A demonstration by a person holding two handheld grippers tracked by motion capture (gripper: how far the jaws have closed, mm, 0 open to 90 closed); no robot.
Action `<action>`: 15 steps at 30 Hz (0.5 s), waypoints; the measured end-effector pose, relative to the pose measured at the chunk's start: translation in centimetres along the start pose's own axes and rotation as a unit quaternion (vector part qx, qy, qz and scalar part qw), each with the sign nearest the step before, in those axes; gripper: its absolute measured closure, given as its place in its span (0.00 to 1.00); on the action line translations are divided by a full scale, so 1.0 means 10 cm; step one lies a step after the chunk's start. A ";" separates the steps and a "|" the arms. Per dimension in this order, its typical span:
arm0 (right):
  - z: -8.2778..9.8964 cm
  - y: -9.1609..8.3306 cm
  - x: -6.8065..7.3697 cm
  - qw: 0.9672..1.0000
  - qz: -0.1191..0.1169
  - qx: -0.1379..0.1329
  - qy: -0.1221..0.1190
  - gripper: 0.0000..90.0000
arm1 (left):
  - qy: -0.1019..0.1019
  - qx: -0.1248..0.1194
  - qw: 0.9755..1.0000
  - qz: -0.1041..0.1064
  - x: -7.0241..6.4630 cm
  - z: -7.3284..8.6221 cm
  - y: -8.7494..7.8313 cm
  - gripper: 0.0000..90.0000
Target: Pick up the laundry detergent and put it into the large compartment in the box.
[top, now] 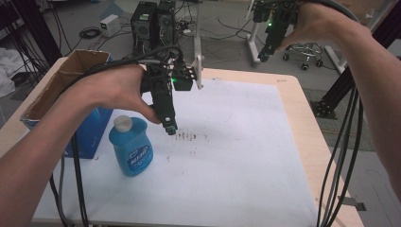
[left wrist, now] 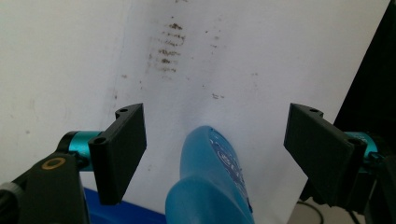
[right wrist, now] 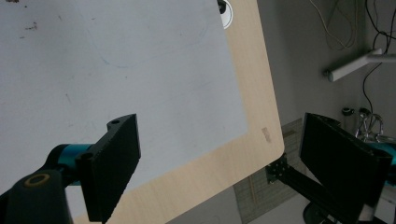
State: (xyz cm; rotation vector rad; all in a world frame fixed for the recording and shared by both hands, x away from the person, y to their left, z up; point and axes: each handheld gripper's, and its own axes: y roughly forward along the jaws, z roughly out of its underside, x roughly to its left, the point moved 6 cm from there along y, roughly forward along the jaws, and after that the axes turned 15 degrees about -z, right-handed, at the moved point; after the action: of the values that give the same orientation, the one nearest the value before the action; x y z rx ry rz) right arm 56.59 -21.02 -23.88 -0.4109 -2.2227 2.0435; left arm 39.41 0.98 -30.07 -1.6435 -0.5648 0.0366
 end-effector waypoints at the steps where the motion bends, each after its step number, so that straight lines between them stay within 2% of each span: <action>1: 0.00 0.00 0.00 1.000 0.000 -0.001 -0.001 0.13 | -0.014 0.003 1.000 0.000 0.01 0.02 -0.01 0.24; 2: 0.00 0.00 0.00 1.000 0.000 -0.001 -0.001 0.13 | -0.014 0.003 1.000 0.000 0.01 0.02 -0.01 0.24; 4: -0.01 0.02 0.00 1.000 -0.004 0.005 -0.001 0.13 | -0.055 0.016 0.998 -0.001 0.04 0.09 -0.03 0.24; 6: -0.01 0.02 0.00 1.000 -0.003 0.006 -0.003 0.13 | -0.062 0.020 0.998 -0.002 0.04 0.11 -0.03 0.24; 7: -0.02 0.03 0.01 1.000 -0.004 0.005 0.000 0.13 | -0.084 0.028 0.996 -0.005 0.05 0.16 -0.03 0.24; 8: -0.02 0.02 0.01 1.000 -0.003 0.005 0.000 0.13 | -0.096 0.032 0.995 -0.002 0.06 0.18 -0.03 0.24; 10: -0.02 0.02 0.01 1.000 -0.003 0.004 -0.001 0.13 | -0.104 0.036 0.994 -0.004 0.06 0.20 -0.03 0.24; 12: -0.02 0.02 0.00 1.000 -0.004 0.002 0.002 0.13 | -0.121 0.038 0.992 -0.002 0.06 0.26 -0.01 0.24; 13: -0.02 0.02 -0.01 1.000 -0.005 0.001 -0.004 0.13 | -0.127 0.040 0.991 -0.001 0.05 0.27 -0.01 0.24; 14: -0.01 0.03 0.00 1.000 -0.006 0.004 0.004 0.13 | -0.127 0.040 0.991 -0.001 0.05 0.27 -0.01 0.24; 15: -0.01 0.03 0.00 1.000 -0.007 0.005 0.004 0.13 | -0.142 0.047 0.989 0.002 0.04 0.31 0.02 0.24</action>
State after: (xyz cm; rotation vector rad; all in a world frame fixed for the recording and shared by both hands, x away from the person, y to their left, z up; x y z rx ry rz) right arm 56.64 -20.88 -24.17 -0.4018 -2.2021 2.0419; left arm 38.75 4.03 -30.65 -1.5563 -0.7650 0.2990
